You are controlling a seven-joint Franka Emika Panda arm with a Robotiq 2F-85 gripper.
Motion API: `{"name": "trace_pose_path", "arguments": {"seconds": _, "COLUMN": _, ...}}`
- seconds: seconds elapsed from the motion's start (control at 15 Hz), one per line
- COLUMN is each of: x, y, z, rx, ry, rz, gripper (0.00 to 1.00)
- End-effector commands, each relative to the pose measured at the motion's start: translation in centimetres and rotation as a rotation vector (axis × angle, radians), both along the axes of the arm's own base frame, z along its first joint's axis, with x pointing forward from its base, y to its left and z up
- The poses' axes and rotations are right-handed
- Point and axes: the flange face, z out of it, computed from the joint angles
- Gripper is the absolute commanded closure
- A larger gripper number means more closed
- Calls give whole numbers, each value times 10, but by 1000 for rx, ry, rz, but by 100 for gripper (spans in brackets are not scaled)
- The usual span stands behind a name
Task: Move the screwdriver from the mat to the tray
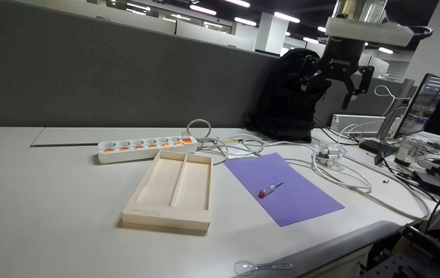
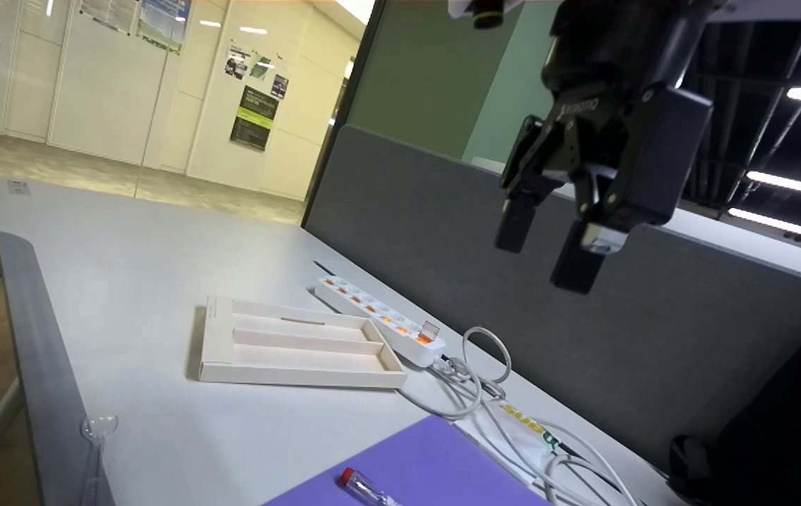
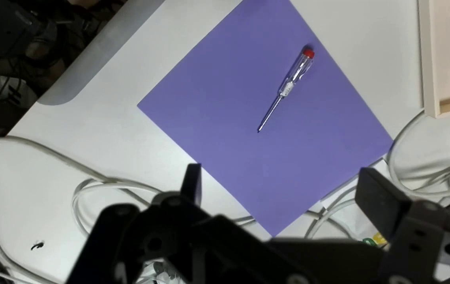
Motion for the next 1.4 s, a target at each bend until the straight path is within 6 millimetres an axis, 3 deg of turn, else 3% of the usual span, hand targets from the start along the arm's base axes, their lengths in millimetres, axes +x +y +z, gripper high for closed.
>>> {"name": "trace_pose_path", "arguments": {"seconds": 0.0, "x": 12, "y": 11, "z": -35, "rx": -31, "ry": 19, "rz": -49, "gripper": 0}}
{"name": "trace_pose_path", "arguments": {"seconds": 0.4, "x": 13, "y": 15, "z": -94, "rx": -129, "ry": -35, "rz": -97, "gripper": 0}}
{"name": "trace_pose_path", "arguments": {"seconds": 0.47, "x": 15, "y": 16, "z": -80, "rx": -106, "ry": -26, "rz": -55, "gripper": 0}}
{"name": "trace_pose_path", "arguments": {"seconds": 0.6, "x": 13, "y": 16, "z": -95, "rx": -116, "ry": -19, "rz": -67, "gripper": 0}}
{"name": "trace_pose_path", "arguments": {"seconds": 0.93, "x": 15, "y": 13, "z": -98, "rx": -134, "ry": -48, "rz": -118, "gripper": 0}}
{"name": "trace_pose_path", "arguments": {"seconds": 1.33, "x": 32, "y": 10, "z": -134, "rx": -63, "ry": -165, "rz": -279, "gripper": 0}}
